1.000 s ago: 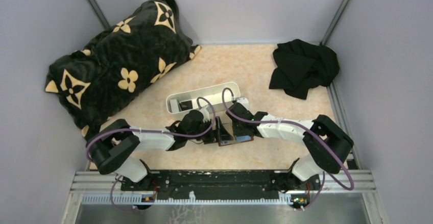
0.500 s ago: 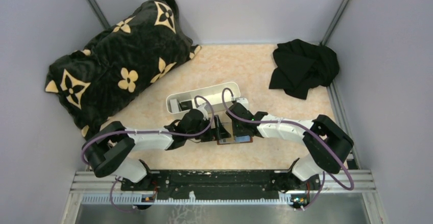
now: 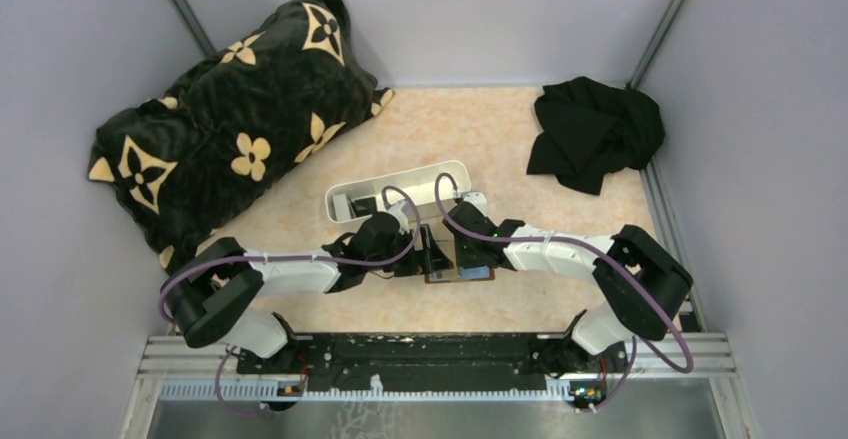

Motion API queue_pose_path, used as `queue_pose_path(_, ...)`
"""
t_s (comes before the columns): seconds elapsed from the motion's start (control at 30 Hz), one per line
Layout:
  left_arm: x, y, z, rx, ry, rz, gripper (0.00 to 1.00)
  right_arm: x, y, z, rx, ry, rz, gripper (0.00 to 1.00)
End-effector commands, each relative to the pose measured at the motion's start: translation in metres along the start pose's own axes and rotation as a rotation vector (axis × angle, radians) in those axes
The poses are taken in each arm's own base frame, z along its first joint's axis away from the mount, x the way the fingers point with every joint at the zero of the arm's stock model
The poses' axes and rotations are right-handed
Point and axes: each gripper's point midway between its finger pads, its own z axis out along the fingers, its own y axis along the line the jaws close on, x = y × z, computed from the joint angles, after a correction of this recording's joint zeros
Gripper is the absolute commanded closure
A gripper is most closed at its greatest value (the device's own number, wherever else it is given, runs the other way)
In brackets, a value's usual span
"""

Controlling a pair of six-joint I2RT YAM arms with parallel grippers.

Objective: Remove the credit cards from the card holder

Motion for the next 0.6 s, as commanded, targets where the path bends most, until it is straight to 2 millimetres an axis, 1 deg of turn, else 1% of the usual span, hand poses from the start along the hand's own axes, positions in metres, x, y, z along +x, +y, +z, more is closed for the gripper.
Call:
queue_pose_path(0.0,-0.009,-0.023,-0.005,0.067,-0.014,0.034,0.07,-0.008,0.002,-0.002,-0.021,-0.036,0.014,1.00)
queue_pose_path(0.17,-0.014,-0.032,-0.015,0.090,-0.028,0.036,0.07,-0.007,0.002,-0.002,-0.020,-0.033,0.013,1.00)
queue_pose_path(0.33,-0.018,-0.039,-0.016,0.105,-0.037,0.045,0.06,-0.008,0.004,-0.001,-0.028,-0.032,0.011,1.00)
queue_pose_path(0.43,-0.017,-0.037,-0.014,0.103,-0.028,0.041,0.06,-0.010,0.006,-0.001,-0.032,-0.032,0.010,1.00)
queue_pose_path(0.57,-0.010,-0.033,-0.009,0.098,-0.002,0.025,0.06,-0.010,0.006,-0.001,-0.030,-0.033,0.008,1.00)
